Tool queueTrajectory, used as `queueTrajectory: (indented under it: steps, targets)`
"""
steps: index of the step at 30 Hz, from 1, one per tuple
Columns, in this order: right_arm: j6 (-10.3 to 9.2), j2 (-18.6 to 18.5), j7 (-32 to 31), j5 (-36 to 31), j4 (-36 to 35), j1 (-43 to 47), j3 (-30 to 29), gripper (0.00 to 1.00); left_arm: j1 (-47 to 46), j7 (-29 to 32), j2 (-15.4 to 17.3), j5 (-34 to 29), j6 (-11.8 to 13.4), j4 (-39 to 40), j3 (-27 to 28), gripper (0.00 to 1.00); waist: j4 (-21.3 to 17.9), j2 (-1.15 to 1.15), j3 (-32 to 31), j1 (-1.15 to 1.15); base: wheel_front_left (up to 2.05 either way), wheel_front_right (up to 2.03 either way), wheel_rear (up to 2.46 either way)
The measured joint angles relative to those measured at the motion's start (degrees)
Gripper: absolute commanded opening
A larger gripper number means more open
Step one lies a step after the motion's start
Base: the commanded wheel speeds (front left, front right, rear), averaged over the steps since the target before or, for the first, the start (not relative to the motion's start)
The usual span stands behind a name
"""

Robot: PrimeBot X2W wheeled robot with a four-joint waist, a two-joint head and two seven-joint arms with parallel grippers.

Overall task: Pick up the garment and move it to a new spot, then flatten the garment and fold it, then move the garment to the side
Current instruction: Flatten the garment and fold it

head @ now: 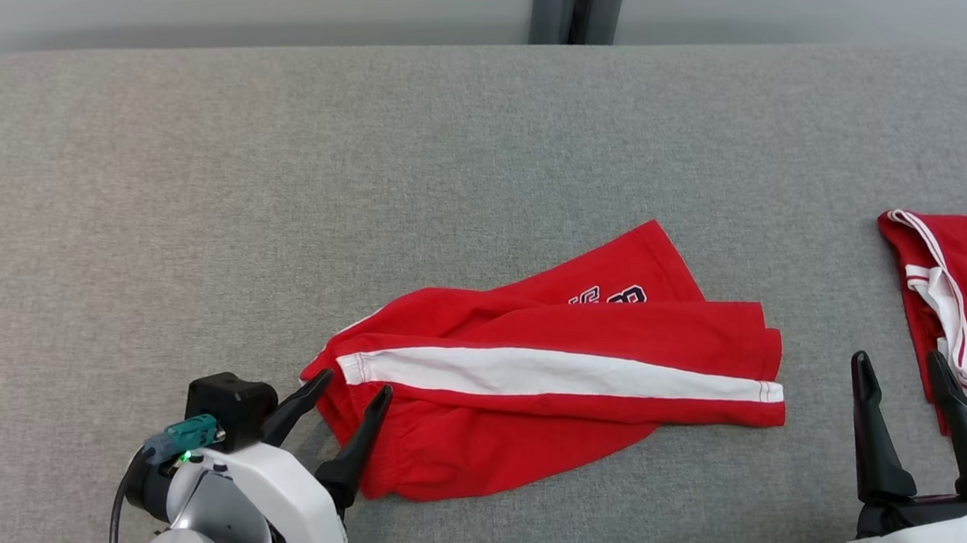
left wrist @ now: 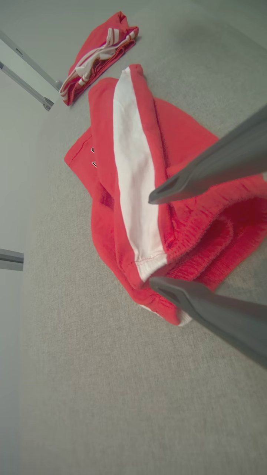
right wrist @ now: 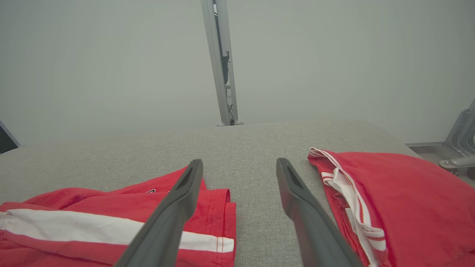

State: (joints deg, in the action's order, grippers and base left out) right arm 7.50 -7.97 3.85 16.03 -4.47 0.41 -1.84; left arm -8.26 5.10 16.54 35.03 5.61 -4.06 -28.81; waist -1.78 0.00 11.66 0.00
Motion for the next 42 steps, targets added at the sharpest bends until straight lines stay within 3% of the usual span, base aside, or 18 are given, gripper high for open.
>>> queueTrajectory:
  steps: [7,8,9,10,11,12,16,19,25,34,35,36,37,38,39,42]
  targets:
    - [0.00,-0.02,0.73,0.46,1.32,-0.97,0.40,1.00,-1.43,0.46,-0.19,0.92,-0.09,-1.04,0.41,1.00,-1.13,0.00,1.78,0.00,0.00,0.00,0.00]
    - [0.00,-0.04,0.75,0.58,1.44,-1.04,0.36,1.00,-1.49,0.43,-0.09,0.98,-0.10,-1.02,0.47,0.96,-1.22,0.00,1.92,0.00,0.00,0.00,0.00]
    - [0.00,-0.07,0.80,0.58,1.57,-1.05,0.32,1.00,-1.49,0.43,0.08,0.98,-0.09,-1.03,0.49,0.78,-1.28,0.00,2.05,0.00,0.00,0.00,0.00]
    - [0.00,-0.07,0.81,0.58,1.67,-1.05,0.32,1.00,-1.49,0.43,0.12,1.23,-0.19,-1.01,0.65,0.42,-1.34,0.00,2.16,0.00,0.00,0.00,0.00]
    - [0.00,-0.08,0.90,0.59,1.72,-1.08,0.26,1.00,-1.49,0.43,0.19,1.49,-0.48,-0.97,0.69,0.13,-1.37,0.00,2.26,0.00,0.00,0.00,0.00]
    - [0.00,-0.10,0.91,0.62,1.85,-1.12,0.23,1.00,-1.49,0.43,0.30,1.48,-0.48,-0.97,0.67,0.00,-1.40,0.00,2.32,0.00,0.00,0.00,0.00]
    - [0.00,-0.42,0.73,1.02,2.55,-1.51,0.30,1.00,-1.50,0.41,0.56,1.47,-0.48,-0.90,0.69,0.00,-1.39,0.00,2.57,0.00,0.00,0.00,0.00]
    - [0.00,-2.76,-0.82,1.30,3.90,-2.49,1.10,1.00,-1.71,0.19,0.85,1.21,-0.48,-0.63,0.68,0.00,-1.46,0.00,2.89,0.00,0.00,0.00,0.00]
    - [0.00,-9.53,-7.12,3.99,8.69,-4.72,8.98,1.00,-2.39,0.20,1.42,0.79,-0.43,0.12,0.49,0.00,-1.08,0.00,3.94,0.00,0.00,0.00,0.00]
    - [0.00,-12.28,-8.45,8.76,13.67,-9.04,16.56,1.00,-3.12,-0.11,1.24,0.56,-0.42,0.18,0.16,0.00,0.10,0.00,5.91,0.00,0.00,0.00,0.00]
    - [0.00,-12.38,-8.44,9.21,14.19,-9.45,17.33,0.93,-3.22,-0.18,1.23,0.55,-0.42,0.14,0.16,0.00,0.14,0.00,6.08,0.00,0.00,0.00,0.00]
    - [0.00,-12.46,-8.45,9.89,14.74,-9.89,18.02,0.50,-3.30,-0.18,1.24,0.55,-0.41,0.10,0.14,0.00,0.17,0.00,6.23,0.00,0.00,0.00,0.00]
    - [0.00,-12.55,-8.44,10.59,15.16,-10.26,18.72,0.36,-3.39,-0.25,1.23,0.55,-0.42,0.04,0.13,0.00,0.18,0.00,6.35,0.00,0.00,0.00,0.00]
    - [0.00,-12.66,-8.33,10.99,15.60,-10.69,19.24,0.07,-3.48,-0.35,1.22,0.55,-0.42,0.03,0.11,0.00,0.19,0.00,6.44,0.00,0.00,0.00,0.00]
    - [0.00,-12.82,-8.27,11.79,15.96,-11.06,19.75,0.00,-3.50,-0.42,1.20,0.55,-0.42,0.00,0.10,0.00,0.22,0.00,6.52,0.00,0.00,0.00,0.00]
    - [0.00,-13.55,-6.53,12.74,16.29,-11.70,20.72,0.00,-3.65,-0.92,1.08,0.54,-0.42,-0.09,0.02,0.00,0.35,0.00,6.59,0.00,0.00,0.00,0.00]
